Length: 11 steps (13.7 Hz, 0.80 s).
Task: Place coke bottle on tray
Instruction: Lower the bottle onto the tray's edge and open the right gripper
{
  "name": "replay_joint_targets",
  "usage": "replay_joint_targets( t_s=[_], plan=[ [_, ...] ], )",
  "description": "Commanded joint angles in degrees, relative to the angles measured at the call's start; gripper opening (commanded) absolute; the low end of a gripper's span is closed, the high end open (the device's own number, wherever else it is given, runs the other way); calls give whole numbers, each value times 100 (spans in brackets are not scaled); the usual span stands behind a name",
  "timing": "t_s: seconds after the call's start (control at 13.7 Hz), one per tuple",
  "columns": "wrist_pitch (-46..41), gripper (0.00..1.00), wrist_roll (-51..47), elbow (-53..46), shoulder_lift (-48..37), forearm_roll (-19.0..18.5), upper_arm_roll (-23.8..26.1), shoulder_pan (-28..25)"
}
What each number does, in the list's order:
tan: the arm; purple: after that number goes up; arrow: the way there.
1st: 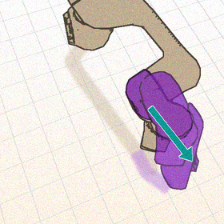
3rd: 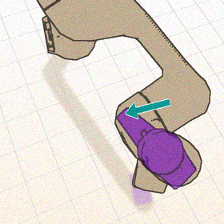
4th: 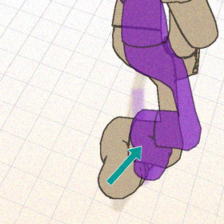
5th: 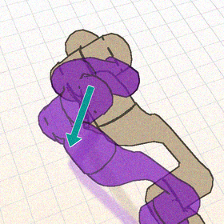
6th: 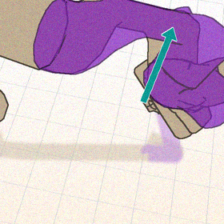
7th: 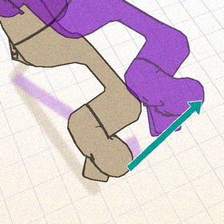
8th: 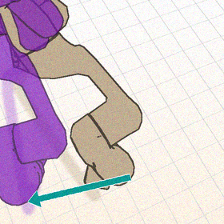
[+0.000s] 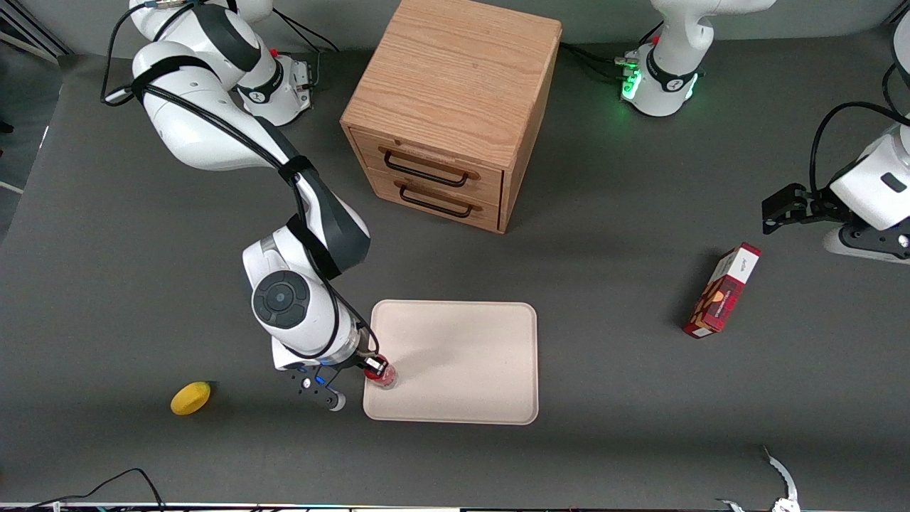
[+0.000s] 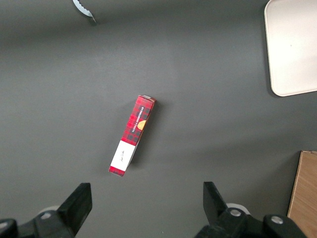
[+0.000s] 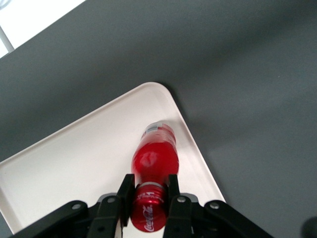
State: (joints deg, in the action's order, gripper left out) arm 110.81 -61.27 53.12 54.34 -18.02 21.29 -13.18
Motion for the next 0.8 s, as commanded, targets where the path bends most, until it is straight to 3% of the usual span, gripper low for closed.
replay_joint_targets(
  t_s=[0.0, 0.07, 0.15, 0.22, 0.29, 0.59, 0.73],
  plan=[
    [-77, 0, -201, -109, 24, -157, 121, 26],
    [-68, 0, -201, -109, 24, -166, 121, 26],
    [-68, 10, -201, -109, 33, -166, 112, 52],
    [-68, 76, -201, -109, 33, -158, 112, 70],
    [-68, 100, -192, -109, 24, -166, 112, 70],
    [-269, 100, -104, -109, -317, -184, 121, 131],
    [-803, 100, 105, -109, -747, -175, 139, 193]
  ],
)
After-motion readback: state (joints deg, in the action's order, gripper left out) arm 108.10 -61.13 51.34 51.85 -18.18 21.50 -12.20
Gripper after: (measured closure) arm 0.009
